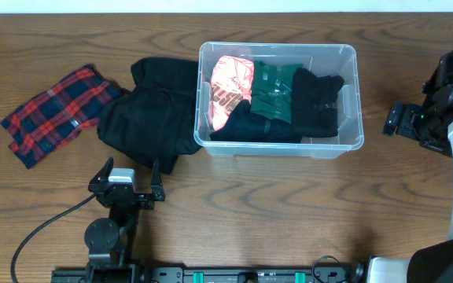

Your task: Pack container

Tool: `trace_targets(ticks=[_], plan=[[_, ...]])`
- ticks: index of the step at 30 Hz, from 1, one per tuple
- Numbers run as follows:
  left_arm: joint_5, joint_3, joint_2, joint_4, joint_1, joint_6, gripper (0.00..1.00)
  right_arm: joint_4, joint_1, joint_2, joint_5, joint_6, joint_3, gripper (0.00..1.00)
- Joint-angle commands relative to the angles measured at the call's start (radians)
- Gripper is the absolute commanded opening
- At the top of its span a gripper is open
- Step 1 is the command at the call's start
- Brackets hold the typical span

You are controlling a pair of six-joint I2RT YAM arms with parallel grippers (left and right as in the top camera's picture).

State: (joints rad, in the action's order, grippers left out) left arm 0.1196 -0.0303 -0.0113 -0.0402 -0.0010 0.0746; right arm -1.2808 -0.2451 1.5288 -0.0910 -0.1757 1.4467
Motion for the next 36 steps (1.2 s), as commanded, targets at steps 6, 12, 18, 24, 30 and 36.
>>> trace_targets(ticks=[6, 12, 18, 24, 30, 36], plan=[[-0.001, 0.026, 0.0, -0.018, 0.003, -0.009, 0.98, 0.003, -0.003, -0.012, -0.013, -0.01, 0.016, 0.99], [-0.006, 0.026, 0.0, -0.014, 0.004, -0.004, 0.98, 0.003, -0.003, -0.012, -0.013, -0.01, 0.016, 0.99], [-0.08, 0.026, -0.013, -0.016, 0.005, -0.006, 0.98, 0.003, -0.003, -0.012, -0.013, -0.01, 0.016, 0.99], [-0.108, -0.032, -0.03, 0.053, 0.005, -0.233, 0.98, 0.003, -0.002, -0.01, -0.013, -0.01, 0.016, 0.99], [-0.141, -0.223, -0.23, -0.026, 0.006, -0.235, 0.98, 0.003, -0.003, -0.01, -0.013, -0.01, 0.016, 0.99], [-0.157, -0.552, -0.657, -0.06, 0.006, -0.128, 0.98, 0.003, -0.003, -0.01, -0.013, -0.01, 0.016, 0.99]])
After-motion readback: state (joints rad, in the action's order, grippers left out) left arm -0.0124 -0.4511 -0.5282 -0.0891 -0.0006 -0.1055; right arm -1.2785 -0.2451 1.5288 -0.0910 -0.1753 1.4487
